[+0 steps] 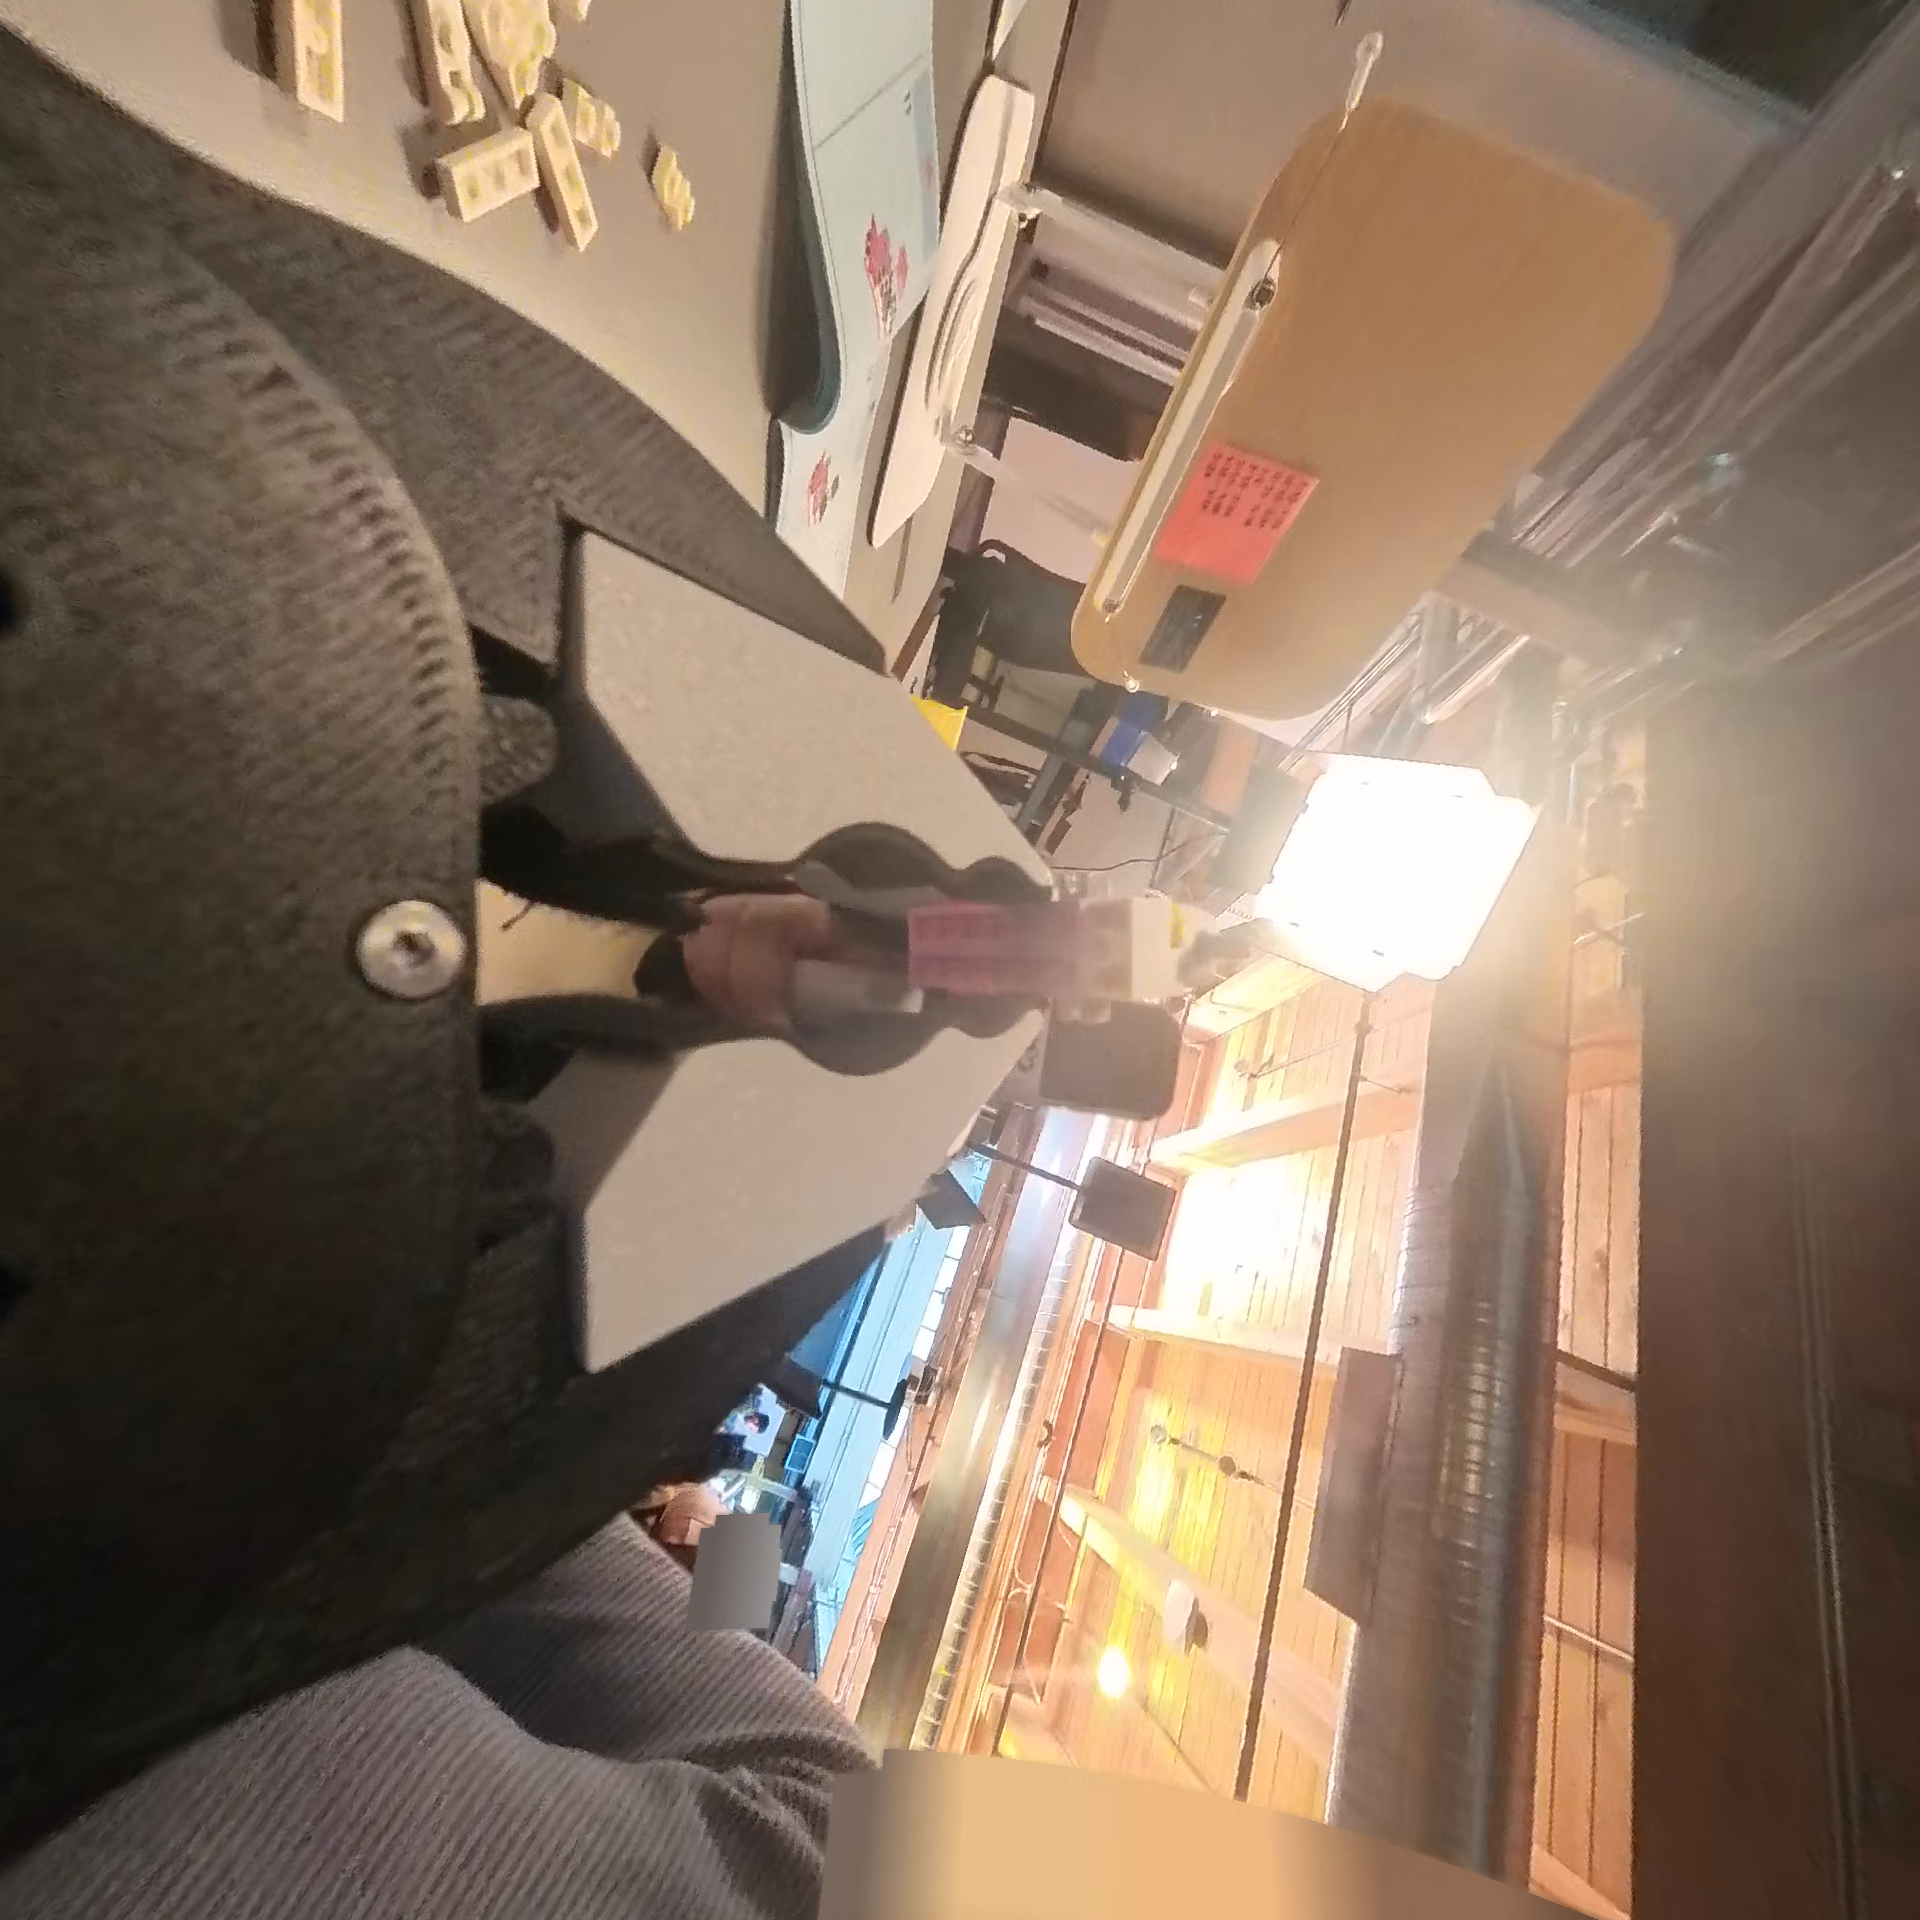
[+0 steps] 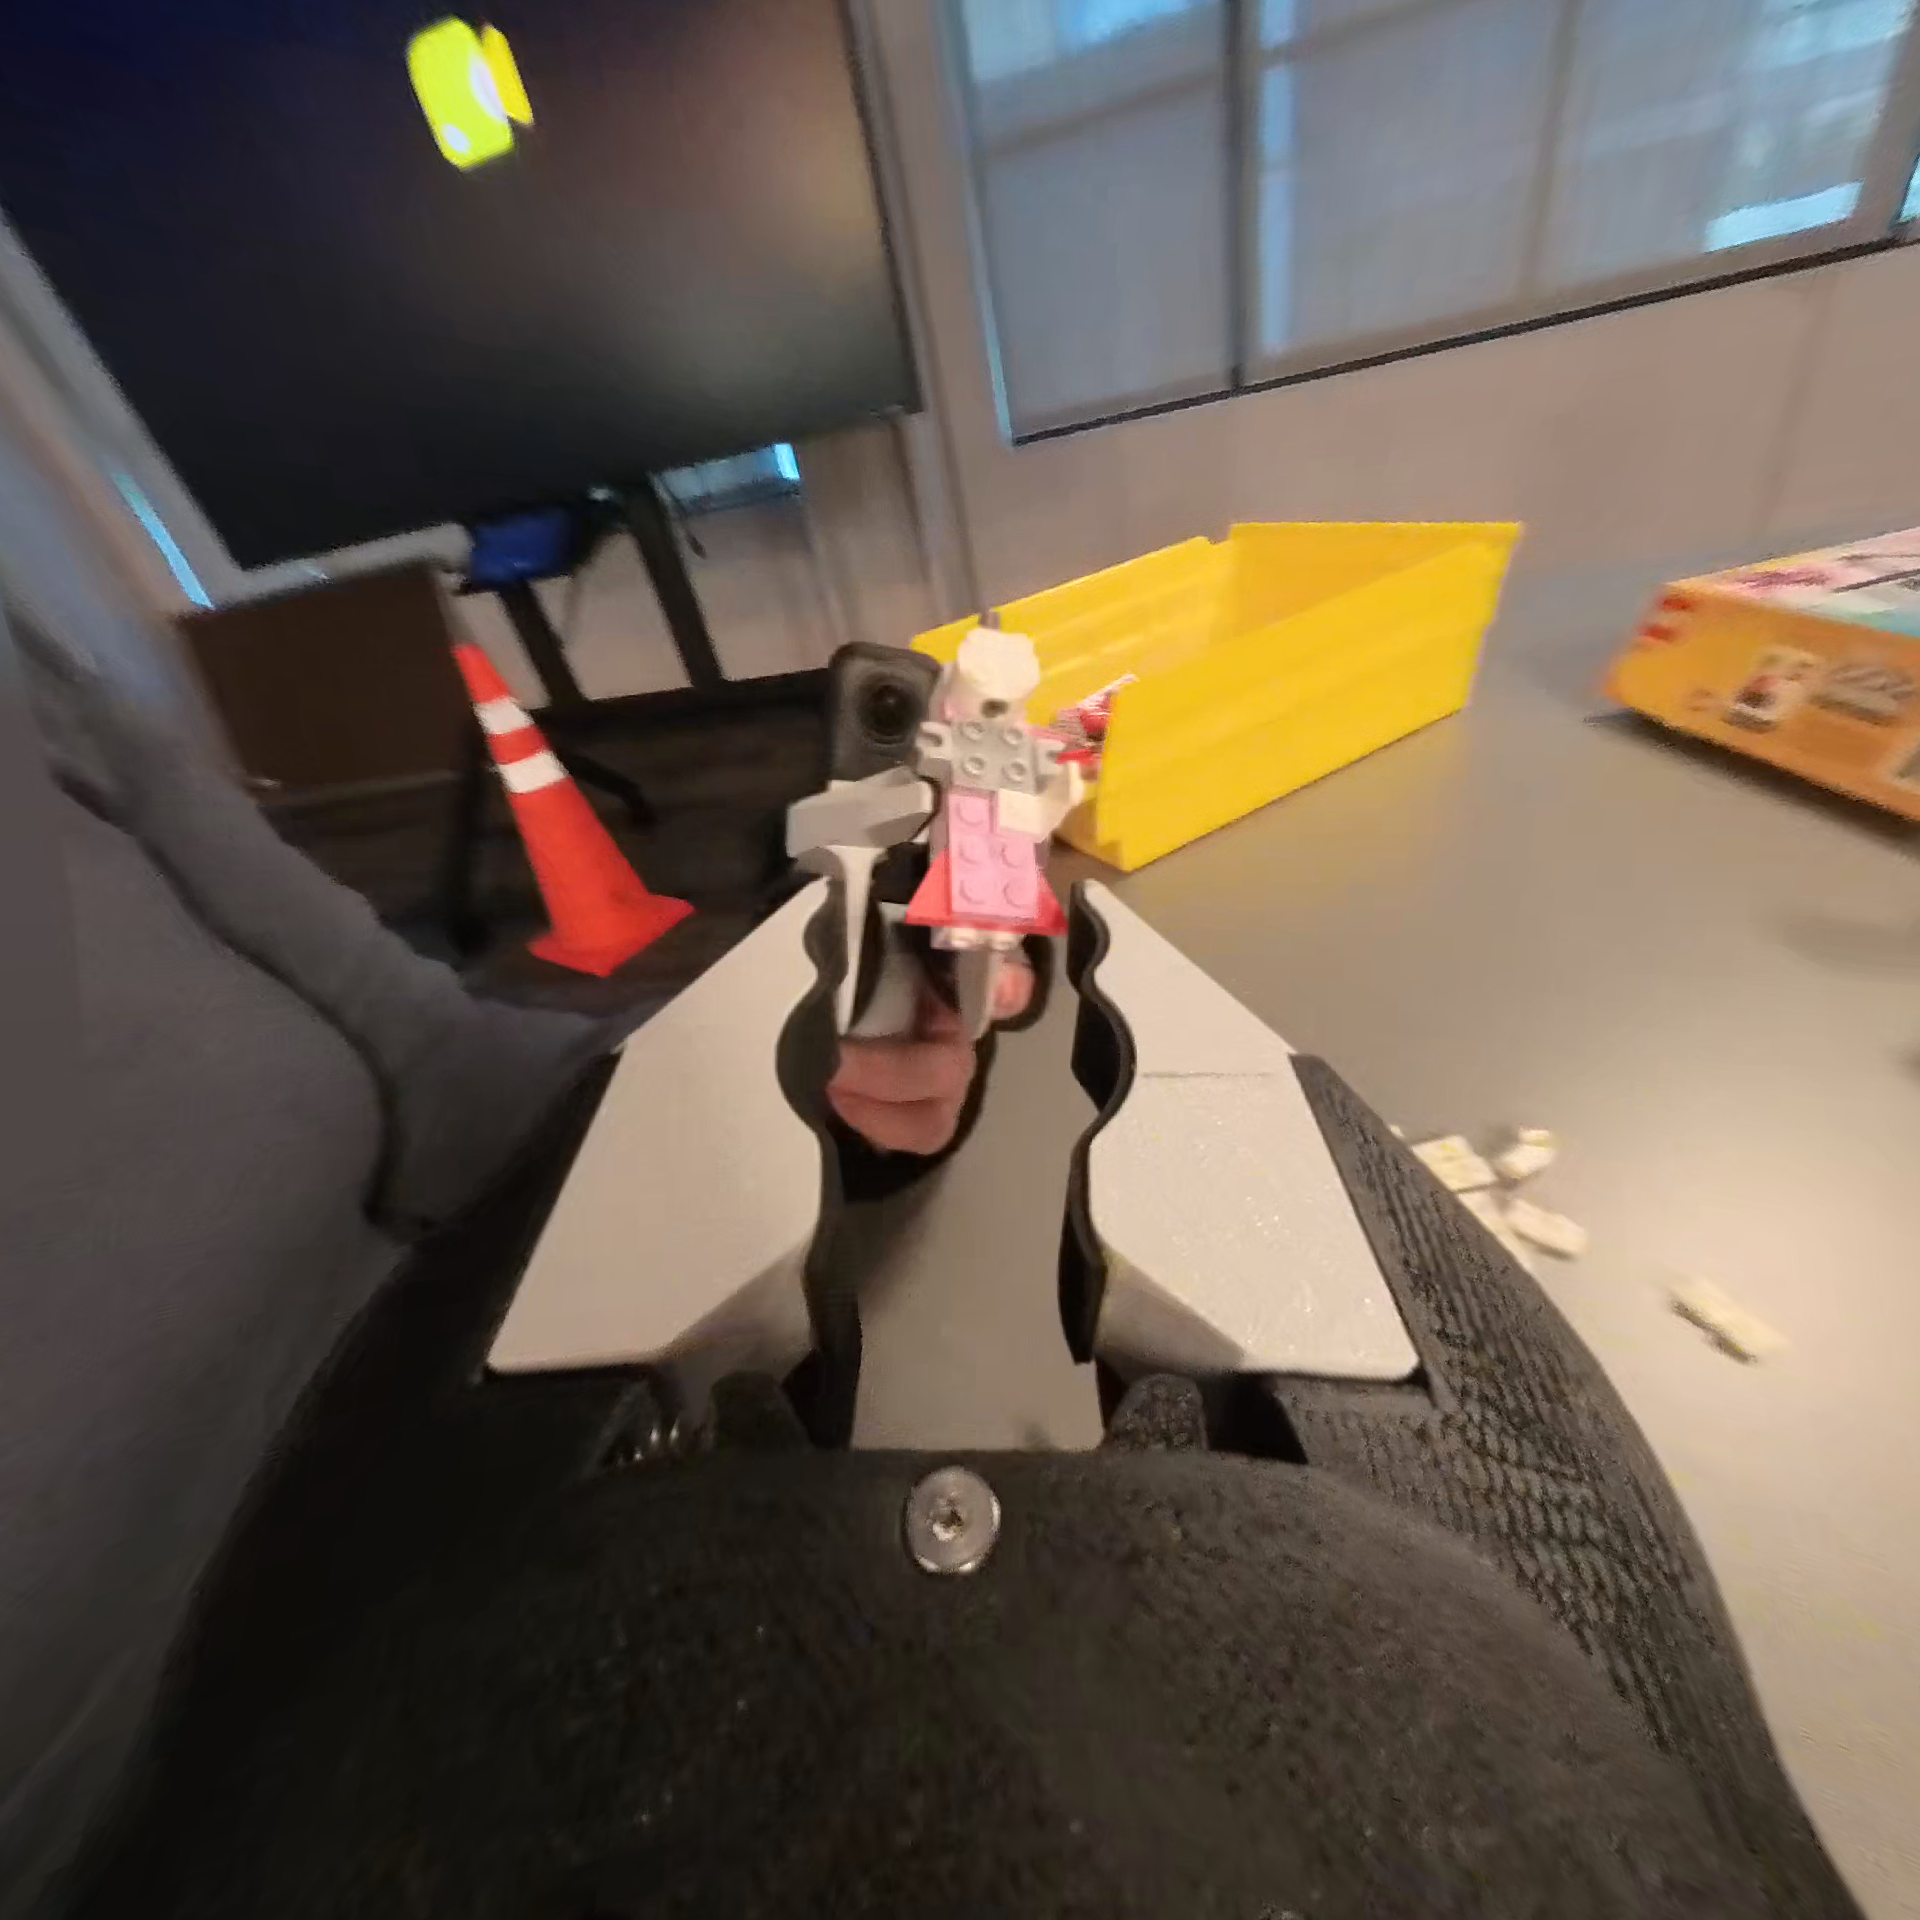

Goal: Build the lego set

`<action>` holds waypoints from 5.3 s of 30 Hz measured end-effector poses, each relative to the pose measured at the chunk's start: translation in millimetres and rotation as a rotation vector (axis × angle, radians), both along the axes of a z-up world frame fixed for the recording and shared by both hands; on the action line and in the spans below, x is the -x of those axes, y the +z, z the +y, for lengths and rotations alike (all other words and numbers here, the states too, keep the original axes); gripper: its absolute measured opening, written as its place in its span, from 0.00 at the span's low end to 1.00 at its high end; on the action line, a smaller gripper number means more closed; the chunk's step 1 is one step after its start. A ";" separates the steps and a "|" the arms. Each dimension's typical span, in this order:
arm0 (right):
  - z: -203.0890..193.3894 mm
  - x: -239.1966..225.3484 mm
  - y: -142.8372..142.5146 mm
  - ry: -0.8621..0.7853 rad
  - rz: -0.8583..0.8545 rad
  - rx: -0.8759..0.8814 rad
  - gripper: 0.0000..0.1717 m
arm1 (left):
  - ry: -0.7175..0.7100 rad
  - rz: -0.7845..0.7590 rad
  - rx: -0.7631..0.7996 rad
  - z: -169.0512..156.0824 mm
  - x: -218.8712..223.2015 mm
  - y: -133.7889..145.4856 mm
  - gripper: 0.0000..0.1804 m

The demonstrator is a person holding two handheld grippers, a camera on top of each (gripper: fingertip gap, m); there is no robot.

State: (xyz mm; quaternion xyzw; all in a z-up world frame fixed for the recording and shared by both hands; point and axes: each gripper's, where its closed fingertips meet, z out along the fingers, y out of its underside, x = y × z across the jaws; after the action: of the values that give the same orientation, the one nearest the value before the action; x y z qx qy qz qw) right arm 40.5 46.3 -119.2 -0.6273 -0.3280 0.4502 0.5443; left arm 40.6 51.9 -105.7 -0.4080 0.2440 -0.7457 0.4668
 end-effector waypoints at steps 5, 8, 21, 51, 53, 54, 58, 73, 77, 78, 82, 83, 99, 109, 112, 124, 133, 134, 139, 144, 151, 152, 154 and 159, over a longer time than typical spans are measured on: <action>-0.4 -2.8 -5.0 0.007 0.011 0.009 0.16 | -0.045 0.007 0.018 -3.2 -3.0 -2.2 0.08; -2.1 -6.0 -5.0 0.020 0.032 0.011 0.16 | -0.057 0.024 0.027 -4.4 -5.4 -4.7 0.08; -2.8 -23.7 -3.4 0.005 0.075 0.012 0.15 | -0.114 0.161 0.007 -13.8 -23.0 -18.0 0.09; 32.5 -57.8 -62.9 -0.081 -0.661 0.099 0.00 | 0.132 0.234 -0.083 5.7 -21.0 -23.6 0.09; 16.1 -31.3 13.9 -0.024 -0.170 -0.049 0.00 | 0.122 0.222 -0.070 6.2 -20.1 -22.8 0.09; 4.2 -25.6 39.8 0.032 0.011 -0.079 0.00 | 0.113 0.218 -0.066 5.7 -19.9 -22.5 0.09; -5.2 -11.9 48.7 0.160 0.252 -0.017 0.00 | 0.082 0.203 -0.066 2.1 -20.0 -21.0 0.09; 4.8 1.7 20.6 0.231 0.377 0.095 0.00 | 0.081 0.147 -0.081 -1.2 -13.5 -13.4 0.09; 5.9 1.1 17.7 0.219 0.361 0.085 0.00 | 0.071 0.138 -0.079 -2.3 -12.4 -12.5 0.09; 6.1 0.9 17.2 0.215 0.354 0.082 0.00 | 0.074 0.139 -0.082 -2.4 -12.4 -12.5 0.09; 6.0 0.6 15.3 0.194 0.319 0.049 0.00 | 0.083 0.144 -0.082 -1.9 -11.9 -12.7 0.09; 6.1 0.6 15.0 0.190 0.319 0.042 0.00 | 0.090 0.146 -0.081 -1.3 -11.6 -12.8 0.09; 1.6 3.1 10.4 0.166 0.214 -0.030 0.00 | 0.072 0.144 -0.085 -4.1 -10.5 -13.0 0.08; 2.0 0.6 9.7 0.129 0.202 -0.056 0.01 | 0.069 0.152 -0.087 -4.2 -12.6 -14.2 0.08; 0.0 -0.8 10.4 0.120 0.190 -0.067 0.01 | 0.074 0.159 -0.109 -6.4 -14.5 -14.2 0.09; -4.8 -1.1 12.1 0.203 0.253 0.053 0.01 | 0.121 0.170 -0.182 -10.5 -14.5 -12.8 0.09; -19.1 -12.1 30.6 0.188 0.269 -0.136 0.05 | 0.060 0.091 -0.215 -22.1 -9.7 -3.0 0.09; -19.4 -12.2 29.3 0.178 0.246 -0.148 0.03 | 0.052 0.092 -0.226 -24.5 -10.5 -3.0 0.09; -19.3 -15.8 25.1 0.148 0.165 -0.167 0.00 | 0.021 0.105 -0.277 -35.0 -14.5 -4.1 0.09; -25.3 -11.0 17.0 0.185 0.095 -0.160 0.00 | 0.009 0.135 -0.303 -39.5 -19.3 -7.8 0.09; -29.6 -8.8 13.2 0.200 0.047 -0.159 0.00 | 0.020 0.159 -0.343 -43.7 -22.1 -10.5 0.09; -30.1 -8.6 12.7 0.199 0.036 -0.160 0.00 | 0.020 0.162 -0.348 -44.5 -22.6 -10.9 0.09; -30.3 -8.3 11.5 0.195 0.017 -0.154 0.00 | 0.024 0.168 -0.356 -45.0 -23.2 -11.6 0.09; -34.2 -10.3 8.6 0.225 0.008 -0.123 0.00 | 0.026 0.189 -0.379 -47.6 -25.4 -14.3 0.09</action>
State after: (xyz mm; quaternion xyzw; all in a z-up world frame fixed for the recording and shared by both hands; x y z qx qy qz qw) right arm 50.7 12.1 -110.5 -0.5502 -0.4210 0.4899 0.5292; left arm 66.0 4.4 -120.0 -0.3842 0.4175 -0.6387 0.5197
